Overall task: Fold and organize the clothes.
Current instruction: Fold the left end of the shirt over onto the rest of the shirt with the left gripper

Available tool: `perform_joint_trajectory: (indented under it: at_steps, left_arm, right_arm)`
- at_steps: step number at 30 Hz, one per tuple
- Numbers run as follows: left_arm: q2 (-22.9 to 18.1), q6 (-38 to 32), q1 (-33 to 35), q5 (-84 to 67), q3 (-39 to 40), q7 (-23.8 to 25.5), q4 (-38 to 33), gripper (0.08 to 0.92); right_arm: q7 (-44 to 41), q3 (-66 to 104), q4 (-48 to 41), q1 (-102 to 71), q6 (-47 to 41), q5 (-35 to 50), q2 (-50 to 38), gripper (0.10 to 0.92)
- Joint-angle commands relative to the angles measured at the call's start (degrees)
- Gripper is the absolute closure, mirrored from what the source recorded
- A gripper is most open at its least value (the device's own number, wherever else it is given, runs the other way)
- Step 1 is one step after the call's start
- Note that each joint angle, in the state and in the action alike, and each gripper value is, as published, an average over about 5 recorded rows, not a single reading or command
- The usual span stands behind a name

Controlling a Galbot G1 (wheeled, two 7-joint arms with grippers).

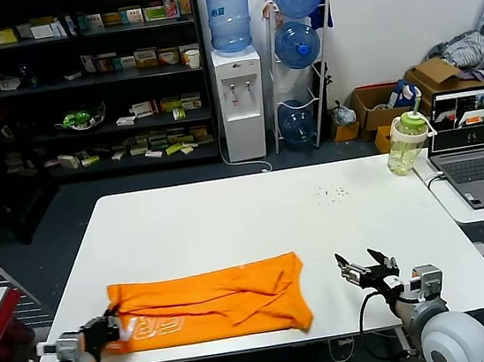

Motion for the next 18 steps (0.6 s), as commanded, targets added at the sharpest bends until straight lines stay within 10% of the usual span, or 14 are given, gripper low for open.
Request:
perform_joint_trajectory:
  at_steps: [1, 9, 18]
  left_arm:
    - [16.5, -2.8, 4.7, -1.3, -11.4, 2.4, 12.7, 0.888]
    - [19.9, -3.9, 2.9, 1.3, -6.7, 2.5, 12.6, 0.888]
    - [6.7, 8.4, -4.0, -15.9, 1.2, -6.3, -13.4, 0.888]
  right_arm:
    - [-0.4, -1.6, -1.7, 2.4, 0.5, -0.3, 0.6, 0.203]
    - [-0.3, -1.6, -2.0, 2.8, 0.5, -0.6, 0.8, 0.203]
    - [0.4, -2.4, -3.1, 2.6, 0.0, -2.6, 2.8, 0.203]
